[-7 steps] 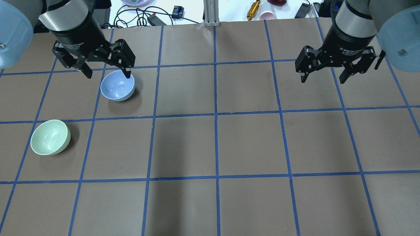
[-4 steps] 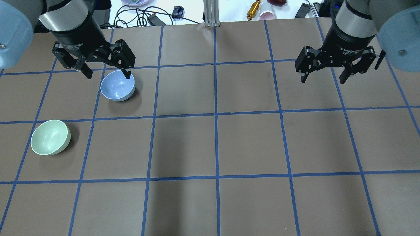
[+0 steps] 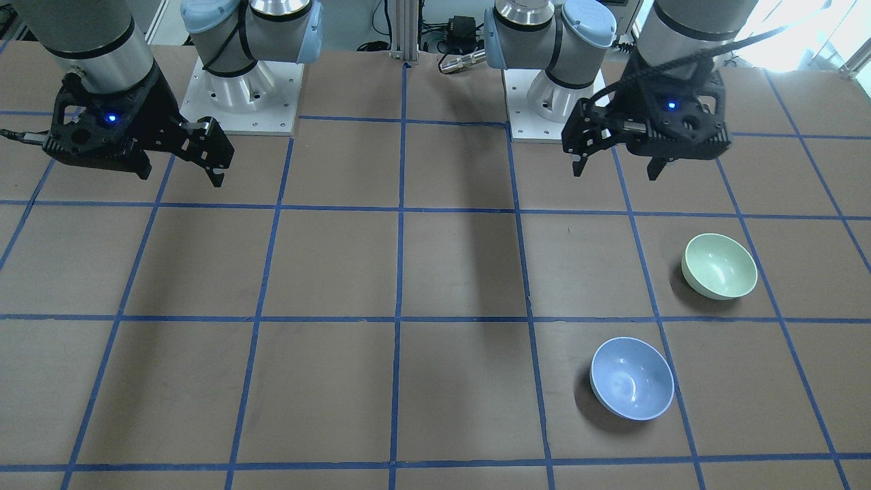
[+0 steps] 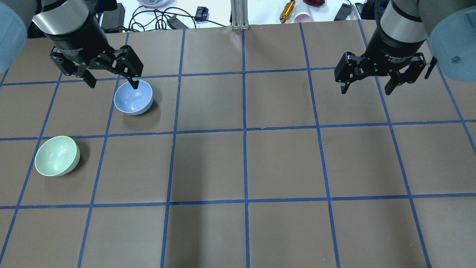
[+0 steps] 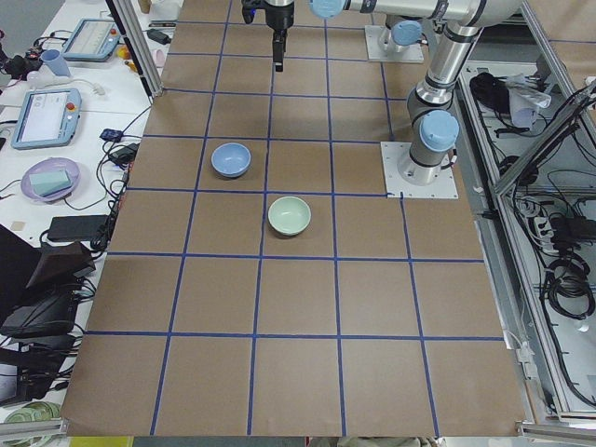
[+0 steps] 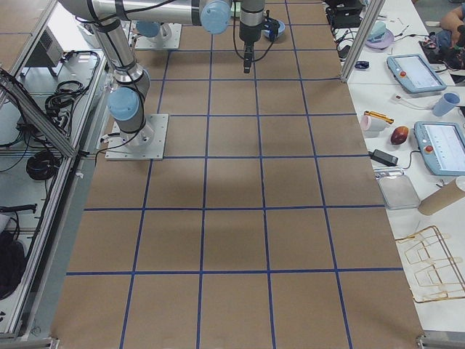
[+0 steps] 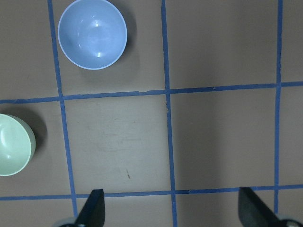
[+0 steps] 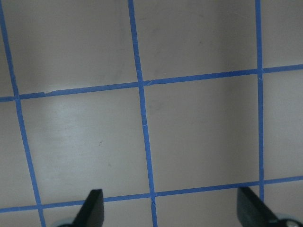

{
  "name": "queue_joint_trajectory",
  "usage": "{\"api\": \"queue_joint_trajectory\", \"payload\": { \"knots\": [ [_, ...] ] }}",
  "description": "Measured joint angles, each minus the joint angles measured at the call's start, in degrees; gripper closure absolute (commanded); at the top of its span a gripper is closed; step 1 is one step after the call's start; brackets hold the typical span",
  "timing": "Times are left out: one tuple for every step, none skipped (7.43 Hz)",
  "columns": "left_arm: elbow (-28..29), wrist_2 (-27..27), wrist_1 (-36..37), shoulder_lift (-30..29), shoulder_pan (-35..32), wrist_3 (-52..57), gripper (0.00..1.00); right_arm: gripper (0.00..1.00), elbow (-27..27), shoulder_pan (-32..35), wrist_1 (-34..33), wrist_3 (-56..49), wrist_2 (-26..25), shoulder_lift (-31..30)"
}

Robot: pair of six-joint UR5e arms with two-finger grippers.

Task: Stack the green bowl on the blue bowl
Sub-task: 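Move the left gripper toward the pale green bowl and lower it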

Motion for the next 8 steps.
{"api": "queue_joint_trajectory", "payload": {
  "knots": [
    [-1.0,-0.2,0.0,-0.2,5.4,5.9,0.00,0.00,0.0,0.0,0.0,0.0,0.0,0.0],
    [-2.6,-0.7,0.2,-0.5,11.4,11.4,0.00,0.00,0.0,0.0,0.0,0.0,0.0,0.0],
    [-4.0,-0.8,0.9,-1.0,16.5,16.9,0.00,0.00,0.0,0.0,0.0,0.0,0.0,0.0],
    [-5.3,-0.8,2.2,-1.8,20.7,22.9,0.00,0.00,0.0,0.0,0.0,0.0,0.0,0.0],
    [-6.8,-0.9,4.5,-2.7,24.5,27.7,0.00,0.00,0.0,0.0,0.0,0.0,0.0,0.0],
    [-8.9,-1.0,7.8,-3.6,28.4,31.2,0.00,0.00,0.0,0.0,0.0,0.0,0.0,0.0],
    [-11.2,-1.9,11.4,-4.4,31.8,34.2,0.00,0.00,0.0,0.0,0.0,0.0,0.0,0.0],
    [-13.8,-3.3,15.5,-5.4,35.0,36.8,0.00,0.00,0.0,0.0,0.0,0.0,0.0,0.0]
  ]
}}
